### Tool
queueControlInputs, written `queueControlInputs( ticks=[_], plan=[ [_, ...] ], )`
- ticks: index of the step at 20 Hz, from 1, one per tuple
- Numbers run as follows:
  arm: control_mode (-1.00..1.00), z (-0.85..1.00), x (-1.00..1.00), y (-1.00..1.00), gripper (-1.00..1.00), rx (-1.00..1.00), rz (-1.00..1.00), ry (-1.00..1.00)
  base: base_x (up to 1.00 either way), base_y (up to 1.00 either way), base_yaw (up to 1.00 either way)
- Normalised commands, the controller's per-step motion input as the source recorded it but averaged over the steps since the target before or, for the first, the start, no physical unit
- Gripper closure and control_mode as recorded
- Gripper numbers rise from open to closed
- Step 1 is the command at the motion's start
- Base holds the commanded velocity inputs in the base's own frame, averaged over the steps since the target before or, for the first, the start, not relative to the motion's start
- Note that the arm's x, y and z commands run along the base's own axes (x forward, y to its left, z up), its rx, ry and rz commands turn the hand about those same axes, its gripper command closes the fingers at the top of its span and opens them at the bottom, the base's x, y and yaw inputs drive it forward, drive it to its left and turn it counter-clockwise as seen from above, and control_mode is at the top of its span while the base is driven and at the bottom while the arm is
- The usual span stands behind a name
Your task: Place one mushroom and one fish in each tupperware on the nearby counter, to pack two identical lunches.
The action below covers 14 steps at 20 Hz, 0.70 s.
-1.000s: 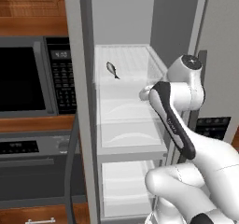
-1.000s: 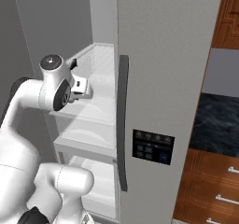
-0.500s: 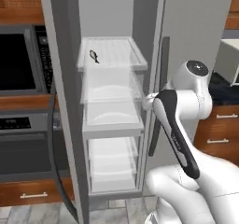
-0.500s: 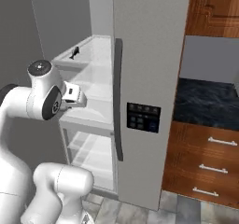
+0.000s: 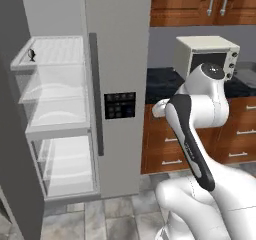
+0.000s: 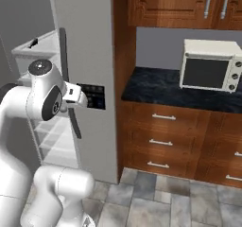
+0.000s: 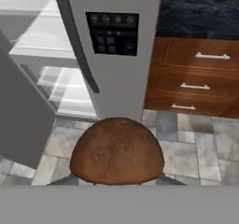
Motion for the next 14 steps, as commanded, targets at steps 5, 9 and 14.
queueControlInputs(
  ticks=[5,9,14],
  plan=[
    [1.00,0.00,0.00,0.00,1.00,0.00,0.00,0.00,0.00,-1.00,-0.19],
    [1.00,0.00,0.00,0.00,1.00,0.00,0.00,0.00,0.11,-1.00,-0.16],
    [1.00,0.00,0.00,0.00,1.00,0.00,0.00,0.00,0.49,-1.00,-0.12]
  ],
)
